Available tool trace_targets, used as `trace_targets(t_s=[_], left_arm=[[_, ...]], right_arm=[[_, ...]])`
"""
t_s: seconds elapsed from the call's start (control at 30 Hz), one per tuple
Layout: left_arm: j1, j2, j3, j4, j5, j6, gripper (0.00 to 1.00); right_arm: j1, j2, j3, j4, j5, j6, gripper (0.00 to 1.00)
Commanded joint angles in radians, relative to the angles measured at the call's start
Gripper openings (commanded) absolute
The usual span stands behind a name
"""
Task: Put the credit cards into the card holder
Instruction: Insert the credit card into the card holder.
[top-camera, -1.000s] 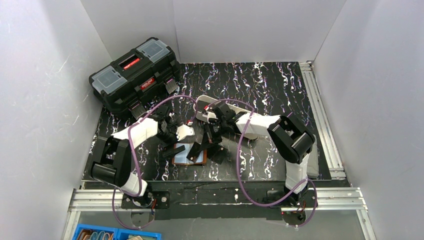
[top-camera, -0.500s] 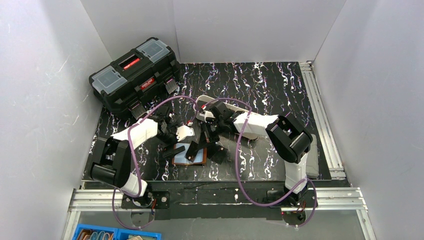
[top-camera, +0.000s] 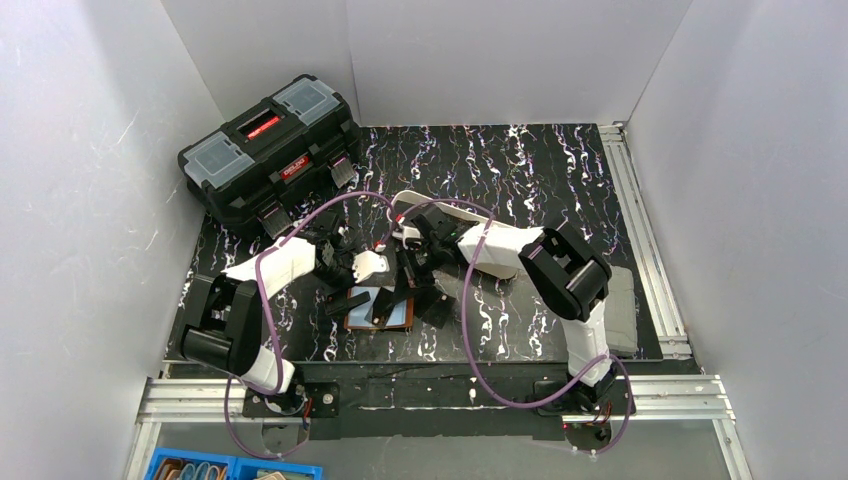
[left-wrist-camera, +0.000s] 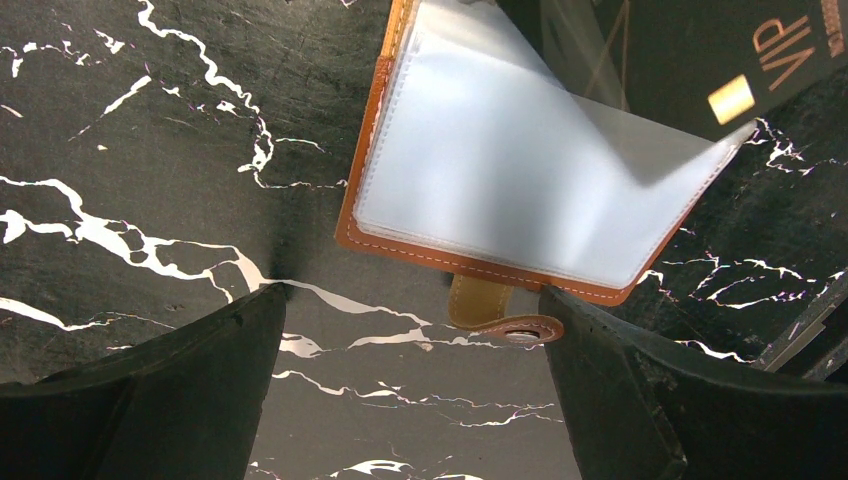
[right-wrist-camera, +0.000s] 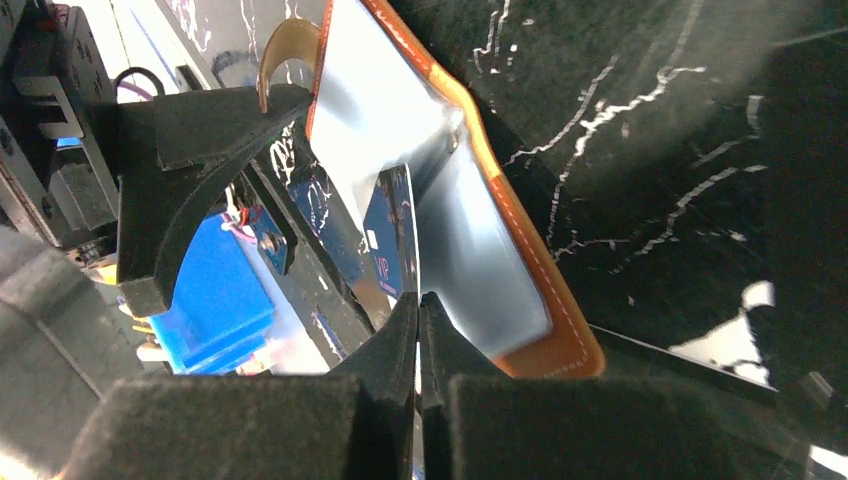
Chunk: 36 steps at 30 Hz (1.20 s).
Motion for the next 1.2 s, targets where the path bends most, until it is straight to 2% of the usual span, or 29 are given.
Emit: trace_targets(t_s=[0.0, 0.17, 0.47, 0.6, 0.73, 0.83, 0.9, 1.0, 1.17], left_arm=[[-0.006, -0.002, -0.011, -0.045, 0.026, 0.002, 0.98], [-0.006, 0.003, -0.003, -0.046, 0.029, 0.001, 0.98], [-0.007, 0.006, 0.007, -0.048, 0.036, -0.008, 0.98], [-0.008, 0.004, 0.012, -0.056, 0.038, -0.008, 0.98], [-0.015, 0.009, 0.017, -0.056, 0.05, -0.013, 0.98], [-0.017, 0.013, 0.026, -0.056, 0.052, -0.016, 0.98], [-0.018, 0.012, 0.028, -0.058, 0.052, -0.018, 0.98], [-0.018, 0.006, 0.027, -0.059, 0.05, -0.024, 0.99], [-0.017, -0.006, 0.027, -0.069, 0.056, -0.033, 0.99]], right_arm=[[0.031, 0.03, 0.062, -0.088, -0.016, -0.069, 0.01], [0.036, 0.056, 0.081, -0.134, -0.026, -0.102, 0.01], [0.05, 0.047, 0.087, -0.157, 0.092, -0.096, 0.01], [0.058, 0.084, 0.164, -0.204, 0.104, -0.1, 0.08], [0.069, 0.142, 0.249, -0.283, 0.098, -0.122, 0.08], [0.07, 0.124, 0.216, -0.349, 0.157, -0.161, 0.15], [0.072, 0.105, 0.204, -0.346, 0.2, -0.163, 0.23], [0.072, 0.098, 0.218, -0.316, 0.211, -0.138, 0.3], [0.072, 0.114, 0.253, -0.307, 0.204, -0.122, 0.32]])
